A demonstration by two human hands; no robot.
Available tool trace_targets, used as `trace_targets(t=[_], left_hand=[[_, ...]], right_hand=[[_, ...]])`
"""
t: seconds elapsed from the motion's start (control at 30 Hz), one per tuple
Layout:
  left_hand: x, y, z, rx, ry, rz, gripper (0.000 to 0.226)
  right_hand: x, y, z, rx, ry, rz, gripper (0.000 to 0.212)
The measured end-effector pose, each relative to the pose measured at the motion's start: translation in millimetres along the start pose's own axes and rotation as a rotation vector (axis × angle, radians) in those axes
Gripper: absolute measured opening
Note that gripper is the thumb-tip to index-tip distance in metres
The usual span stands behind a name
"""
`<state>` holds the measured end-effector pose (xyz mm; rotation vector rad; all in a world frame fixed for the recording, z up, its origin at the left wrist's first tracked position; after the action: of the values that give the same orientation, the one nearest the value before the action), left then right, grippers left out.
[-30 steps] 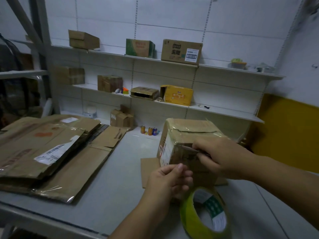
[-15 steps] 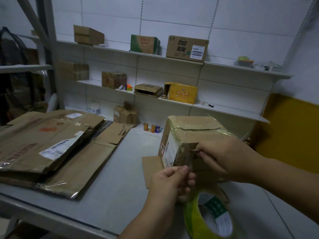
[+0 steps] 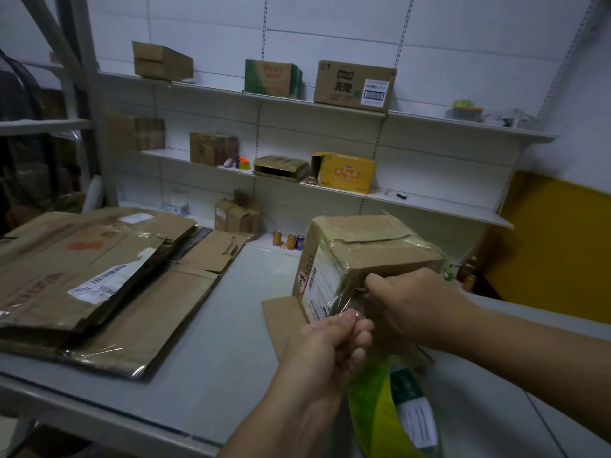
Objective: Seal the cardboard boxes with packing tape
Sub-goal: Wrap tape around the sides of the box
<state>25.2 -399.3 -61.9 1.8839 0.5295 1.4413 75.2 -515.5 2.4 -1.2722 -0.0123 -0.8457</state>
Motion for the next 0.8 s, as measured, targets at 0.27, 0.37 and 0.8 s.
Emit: trace_targets(t=[0.27,0.37,0.8], left_hand=[[-0.9,-4.2,-0.7,-0.030,-0.007,0.139,0.007],[-0.6,-6.4,1.1,-0.032,0.009,0.135,0.008],[-14.0,-20.5,2.0,-0.005,-0.030,0.183,0.012]], right_hand=[[33.7,21.2,-33.6,-0.113,0.202,0.045,0.020],[34.9,-4.6,-25.4,0.019,0.321,0.320,0.023],[32.3,-2.9,68.4,0.051,-0.007,0.165,0.052]])
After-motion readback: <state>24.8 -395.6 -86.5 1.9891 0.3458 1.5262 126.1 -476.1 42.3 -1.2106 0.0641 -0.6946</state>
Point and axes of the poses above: each hand's wrist, its own z-axis towards the middle knuckle, its own y-axis out of the palm, x = y × z, the point moved 4 cm from there along z, towards the middle knuckle, and after that the axes turned 9 degrees about -x, right-handed, at the moved point
